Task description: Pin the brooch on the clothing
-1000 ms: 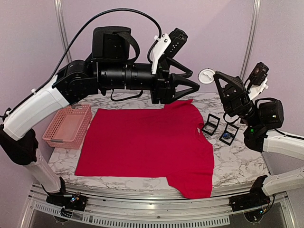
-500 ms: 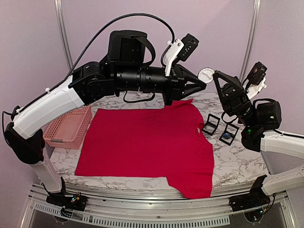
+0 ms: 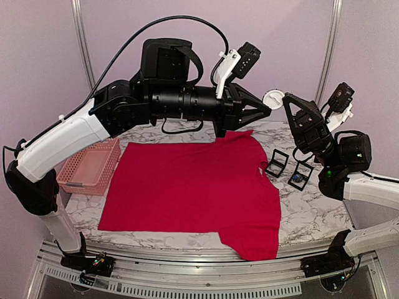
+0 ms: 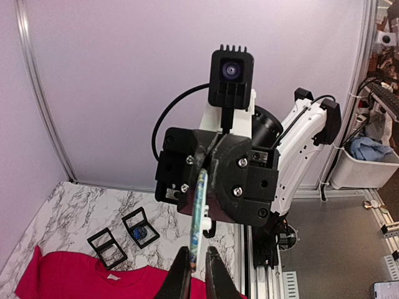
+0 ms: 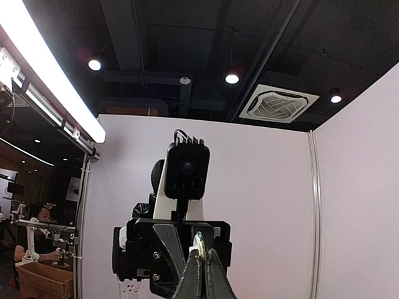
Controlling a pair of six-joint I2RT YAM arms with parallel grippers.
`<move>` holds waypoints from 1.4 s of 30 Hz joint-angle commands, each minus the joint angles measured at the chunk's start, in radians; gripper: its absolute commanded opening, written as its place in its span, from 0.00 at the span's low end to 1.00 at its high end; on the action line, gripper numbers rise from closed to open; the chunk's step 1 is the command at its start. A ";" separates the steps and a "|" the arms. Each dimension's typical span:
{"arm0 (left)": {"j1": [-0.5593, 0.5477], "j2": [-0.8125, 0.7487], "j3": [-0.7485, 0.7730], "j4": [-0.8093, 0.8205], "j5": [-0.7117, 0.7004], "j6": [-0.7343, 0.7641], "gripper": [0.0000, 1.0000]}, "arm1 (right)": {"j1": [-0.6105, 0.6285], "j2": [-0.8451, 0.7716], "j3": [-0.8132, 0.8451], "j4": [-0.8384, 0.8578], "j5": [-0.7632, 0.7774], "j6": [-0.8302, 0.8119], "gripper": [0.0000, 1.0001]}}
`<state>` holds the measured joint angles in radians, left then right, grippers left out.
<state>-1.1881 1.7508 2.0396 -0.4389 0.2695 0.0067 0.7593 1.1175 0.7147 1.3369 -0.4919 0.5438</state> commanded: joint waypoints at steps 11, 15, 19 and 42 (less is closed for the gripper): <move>0.004 -0.008 0.026 -0.013 0.016 0.000 0.00 | 0.007 -0.014 -0.014 0.033 -0.012 -0.029 0.00; -0.002 -0.016 0.017 -0.061 -0.115 0.058 0.00 | 0.006 -0.052 0.025 -0.169 -0.144 -0.154 0.32; -0.005 -0.049 -0.041 -0.118 -0.265 0.211 0.00 | 0.008 -0.155 0.157 -0.744 -0.114 -0.440 0.46; -0.031 -0.038 -0.010 -0.423 -0.312 0.361 0.00 | 0.008 -0.077 0.370 -1.418 -0.126 -0.869 0.38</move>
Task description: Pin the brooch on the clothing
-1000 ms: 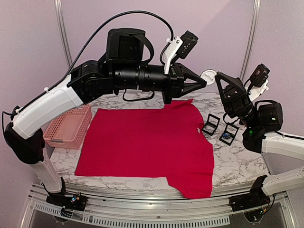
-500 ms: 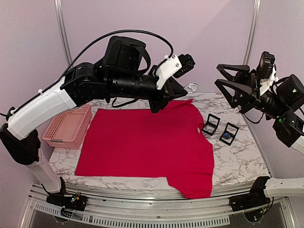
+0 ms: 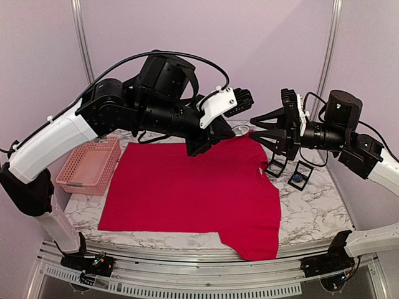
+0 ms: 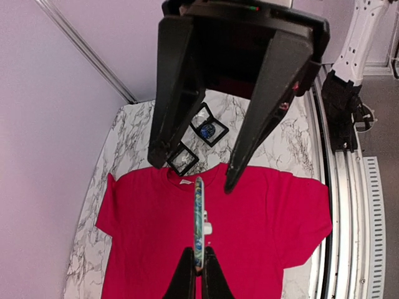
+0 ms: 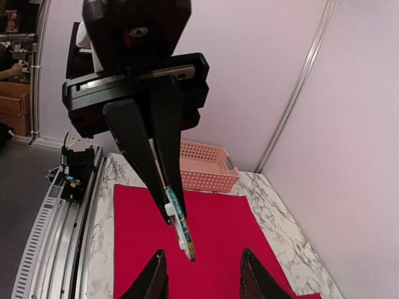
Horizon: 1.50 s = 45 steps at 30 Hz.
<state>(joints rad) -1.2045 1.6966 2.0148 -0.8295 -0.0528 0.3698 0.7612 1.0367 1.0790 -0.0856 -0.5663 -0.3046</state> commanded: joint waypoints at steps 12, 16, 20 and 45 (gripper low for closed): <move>-0.018 0.041 0.042 -0.029 0.019 -0.014 0.00 | 0.017 0.053 -0.019 0.121 -0.077 0.016 0.35; -0.018 0.040 0.044 -0.027 0.021 -0.015 0.00 | 0.017 0.043 -0.027 0.144 -0.074 0.026 0.23; -0.020 0.041 0.048 -0.022 0.027 -0.016 0.00 | 0.017 0.047 -0.029 0.132 -0.061 0.020 0.22; -0.039 0.048 0.070 -0.038 0.044 0.015 0.00 | 0.016 0.013 -0.034 0.115 -0.057 0.021 0.16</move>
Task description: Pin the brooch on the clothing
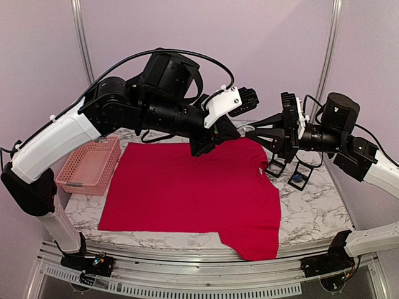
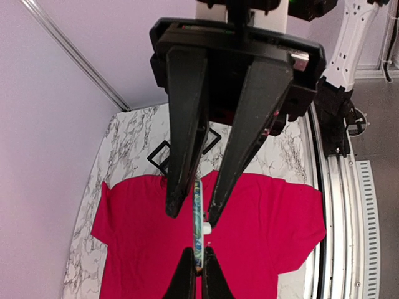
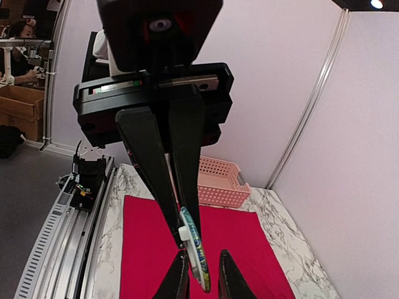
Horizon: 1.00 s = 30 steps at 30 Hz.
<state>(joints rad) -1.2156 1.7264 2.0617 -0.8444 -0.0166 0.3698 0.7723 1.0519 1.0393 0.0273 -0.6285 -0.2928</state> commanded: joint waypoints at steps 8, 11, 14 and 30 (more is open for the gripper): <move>-0.047 0.019 0.020 -0.031 0.009 0.058 0.00 | 0.007 0.012 0.007 0.017 0.013 0.016 0.05; -0.054 0.019 0.019 -0.032 0.003 0.068 0.00 | 0.007 0.018 0.008 0.015 0.017 0.018 0.02; -0.063 0.019 0.019 -0.031 -0.006 0.085 0.00 | 0.006 0.023 0.011 0.012 0.032 0.025 0.01; -0.090 0.027 0.024 -0.036 0.005 0.091 0.00 | 0.006 0.068 0.035 0.022 0.148 0.096 0.10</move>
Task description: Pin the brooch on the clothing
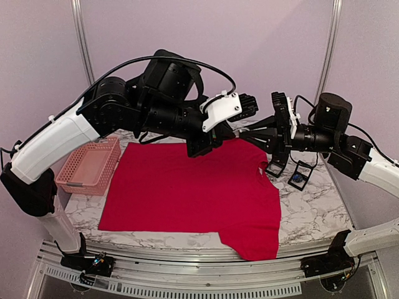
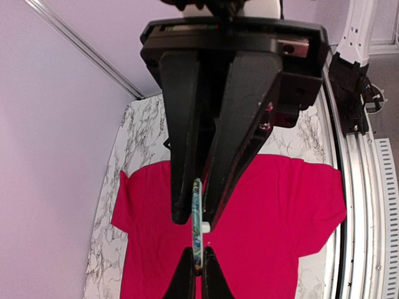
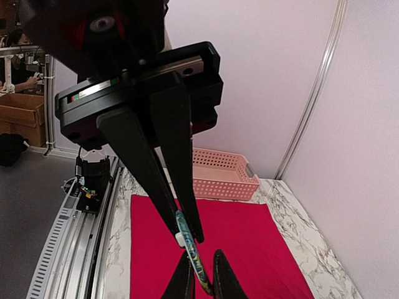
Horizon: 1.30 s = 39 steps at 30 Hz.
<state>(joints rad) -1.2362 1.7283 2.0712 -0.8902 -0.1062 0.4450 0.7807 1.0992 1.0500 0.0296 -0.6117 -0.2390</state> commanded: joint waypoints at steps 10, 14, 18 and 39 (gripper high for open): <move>-0.062 0.025 0.011 0.024 0.041 -0.001 0.00 | -0.002 0.005 0.015 -0.026 0.081 0.003 0.37; -0.047 0.017 -0.002 0.029 0.014 0.010 0.00 | -0.003 -0.030 0.000 -0.059 0.038 -0.023 0.45; -0.046 0.005 -0.030 0.042 -0.003 0.022 0.00 | -0.003 -0.081 -0.009 -0.108 0.016 -0.054 0.53; -0.098 -0.042 -0.129 0.120 -0.186 0.195 0.00 | -0.003 -0.165 -0.027 -0.158 0.060 -0.089 0.41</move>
<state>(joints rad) -1.2995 1.7187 1.9629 -0.8005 -0.2504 0.5880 0.7822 0.9497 1.0470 -0.1833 -0.6544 -0.3420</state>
